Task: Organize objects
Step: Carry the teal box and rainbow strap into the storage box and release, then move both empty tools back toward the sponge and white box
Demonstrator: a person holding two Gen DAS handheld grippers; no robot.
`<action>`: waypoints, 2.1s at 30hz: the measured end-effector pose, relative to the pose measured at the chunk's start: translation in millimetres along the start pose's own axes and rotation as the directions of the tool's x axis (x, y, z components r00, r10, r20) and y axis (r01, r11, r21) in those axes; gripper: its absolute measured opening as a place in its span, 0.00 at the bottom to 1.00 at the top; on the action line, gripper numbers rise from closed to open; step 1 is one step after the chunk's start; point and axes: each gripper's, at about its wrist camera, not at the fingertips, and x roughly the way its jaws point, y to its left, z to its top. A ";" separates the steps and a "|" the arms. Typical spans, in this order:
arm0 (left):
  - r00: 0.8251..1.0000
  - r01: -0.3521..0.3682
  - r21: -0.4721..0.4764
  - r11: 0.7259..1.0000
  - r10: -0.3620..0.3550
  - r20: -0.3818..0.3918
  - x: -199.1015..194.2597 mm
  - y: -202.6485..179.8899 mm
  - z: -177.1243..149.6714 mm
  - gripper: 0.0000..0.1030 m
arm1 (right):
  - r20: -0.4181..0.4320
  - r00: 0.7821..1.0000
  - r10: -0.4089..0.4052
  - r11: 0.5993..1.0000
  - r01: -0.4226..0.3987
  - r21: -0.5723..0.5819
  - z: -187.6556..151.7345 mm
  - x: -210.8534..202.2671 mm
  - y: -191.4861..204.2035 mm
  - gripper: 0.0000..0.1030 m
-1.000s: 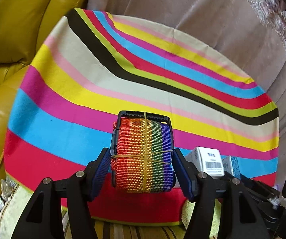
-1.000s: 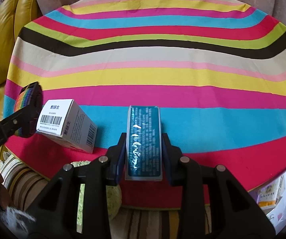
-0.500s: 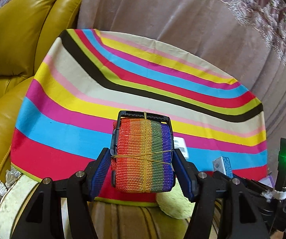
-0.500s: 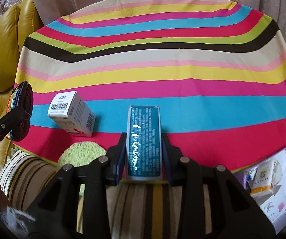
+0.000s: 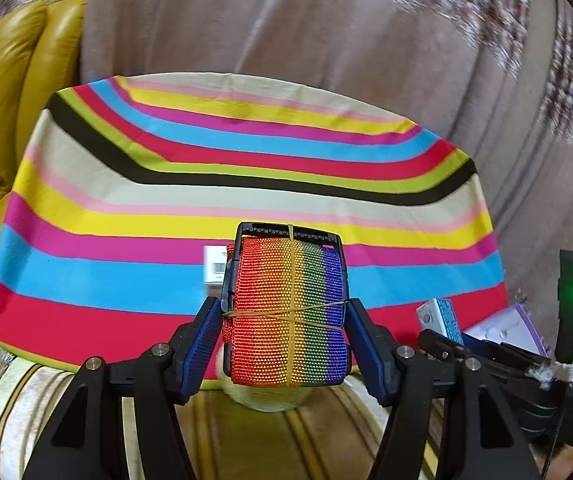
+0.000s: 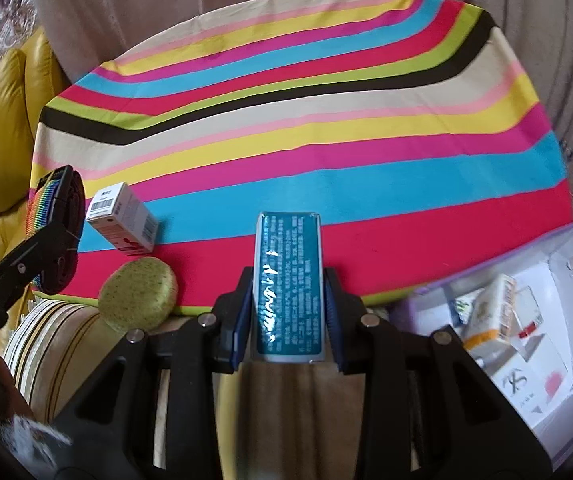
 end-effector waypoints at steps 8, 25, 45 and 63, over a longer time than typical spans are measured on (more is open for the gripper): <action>0.995 0.086 0.086 0.993 -0.081 -0.056 13.3 -47.7 -4.5 0.61 | 0.006 1.000 -0.027 0.997 0.027 0.072 -12.5 -19.9 -38.6 0.36; 0.936 0.322 0.264 0.909 -0.264 -0.233 45.9 -165.1 -28.3 0.61 | -0.022 0.980 -0.197 0.945 0.196 0.260 -48.7 -61.4 -154.5 0.36; 0.851 0.503 0.331 0.798 -0.392 -0.349 66.4 -248.9 -47.7 0.72 | -0.044 0.941 -0.335 0.866 0.326 0.378 -53.6 -82.0 -226.8 0.43; 0.960 0.281 0.414 0.866 -0.264 -0.099 19.5 -213.3 -22.1 0.85 | 0.046 0.886 -0.461 0.854 0.429 0.295 -30.0 -100.7 -191.0 0.87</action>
